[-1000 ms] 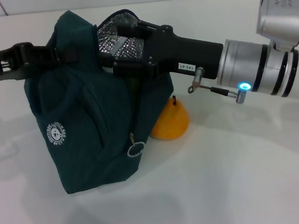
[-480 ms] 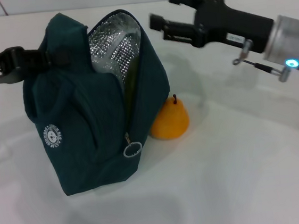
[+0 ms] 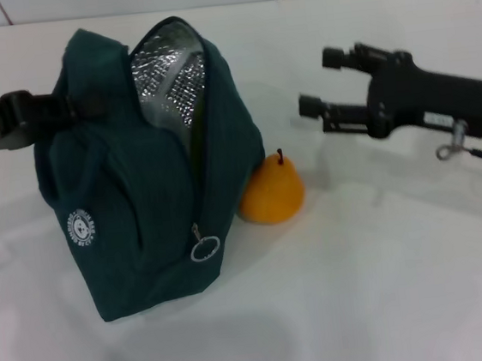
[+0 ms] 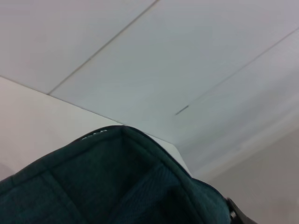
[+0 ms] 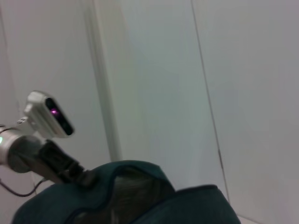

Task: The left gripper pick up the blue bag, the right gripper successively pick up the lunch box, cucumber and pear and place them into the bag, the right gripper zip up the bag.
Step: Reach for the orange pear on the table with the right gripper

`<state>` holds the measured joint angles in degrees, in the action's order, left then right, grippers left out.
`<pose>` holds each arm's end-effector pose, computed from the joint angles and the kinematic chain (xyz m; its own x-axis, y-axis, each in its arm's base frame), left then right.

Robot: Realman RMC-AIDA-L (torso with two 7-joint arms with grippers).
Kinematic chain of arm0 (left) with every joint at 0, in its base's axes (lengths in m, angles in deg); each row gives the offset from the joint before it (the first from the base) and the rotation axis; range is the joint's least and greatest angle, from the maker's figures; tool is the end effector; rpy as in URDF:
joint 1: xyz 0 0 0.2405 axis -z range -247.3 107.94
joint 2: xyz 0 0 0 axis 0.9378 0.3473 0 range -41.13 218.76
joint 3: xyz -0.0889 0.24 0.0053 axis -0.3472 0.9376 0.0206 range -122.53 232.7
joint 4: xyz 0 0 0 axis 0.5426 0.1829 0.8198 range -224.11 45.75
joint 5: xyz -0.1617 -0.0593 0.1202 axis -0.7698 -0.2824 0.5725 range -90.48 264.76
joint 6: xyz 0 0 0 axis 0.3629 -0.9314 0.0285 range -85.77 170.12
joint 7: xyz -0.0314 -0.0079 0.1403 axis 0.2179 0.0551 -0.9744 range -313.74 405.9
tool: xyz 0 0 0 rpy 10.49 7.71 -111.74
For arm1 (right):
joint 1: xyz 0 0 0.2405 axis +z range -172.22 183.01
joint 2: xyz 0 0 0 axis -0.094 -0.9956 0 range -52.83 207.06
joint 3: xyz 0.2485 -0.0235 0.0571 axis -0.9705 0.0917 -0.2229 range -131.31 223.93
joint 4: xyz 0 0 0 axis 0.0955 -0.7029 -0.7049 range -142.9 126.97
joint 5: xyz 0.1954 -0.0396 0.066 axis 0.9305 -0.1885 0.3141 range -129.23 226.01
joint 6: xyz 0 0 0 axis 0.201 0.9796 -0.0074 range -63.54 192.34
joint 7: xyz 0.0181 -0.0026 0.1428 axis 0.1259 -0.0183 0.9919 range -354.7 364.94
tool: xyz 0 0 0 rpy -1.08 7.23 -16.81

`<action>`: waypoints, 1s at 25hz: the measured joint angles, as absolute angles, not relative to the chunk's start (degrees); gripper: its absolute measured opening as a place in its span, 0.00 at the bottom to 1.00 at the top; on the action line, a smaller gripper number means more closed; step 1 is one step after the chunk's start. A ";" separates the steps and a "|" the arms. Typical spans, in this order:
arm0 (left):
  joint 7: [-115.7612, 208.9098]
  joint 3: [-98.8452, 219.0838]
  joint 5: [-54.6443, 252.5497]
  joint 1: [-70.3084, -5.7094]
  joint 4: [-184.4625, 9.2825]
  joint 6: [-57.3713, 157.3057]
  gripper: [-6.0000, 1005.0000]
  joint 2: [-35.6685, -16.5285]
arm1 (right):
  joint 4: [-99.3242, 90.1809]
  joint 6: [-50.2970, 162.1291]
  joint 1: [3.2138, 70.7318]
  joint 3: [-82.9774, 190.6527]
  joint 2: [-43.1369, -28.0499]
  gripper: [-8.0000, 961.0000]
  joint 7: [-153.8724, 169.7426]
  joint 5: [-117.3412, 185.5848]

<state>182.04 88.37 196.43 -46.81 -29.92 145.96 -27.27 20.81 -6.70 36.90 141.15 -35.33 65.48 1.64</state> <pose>-0.2628 0.3064 0.1016 0.2316 0.7973 0.5574 0.8773 -0.4188 0.2346 0.2032 0.3547 -0.0334 0.7041 -0.1136 -0.7009 -0.3597 -0.9082 -0.2141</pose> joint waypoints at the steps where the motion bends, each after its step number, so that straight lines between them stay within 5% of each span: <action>1: 181.75 88.38 196.33 -47.14 -30.09 145.49 0.05 -27.26 | 20.81 -7.27 36.45 140.84 -35.36 0.90 65.11 1.22; 13: 179.91 88.40 196.49 -47.21 -32.31 143.52 0.05 -27.16 | 20.27 -4.73 34.43 140.13 -38.02 0.89 61.18 -3.10; 25: 179.25 88.40 196.33 -47.68 -33.19 141.42 0.05 -27.02 | 18.93 -3.04 36.88 140.44 -38.66 0.89 60.44 -3.79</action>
<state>179.25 88.40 196.33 -47.68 -33.19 141.42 -27.02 18.93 -3.04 36.88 140.44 -38.66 60.44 -3.79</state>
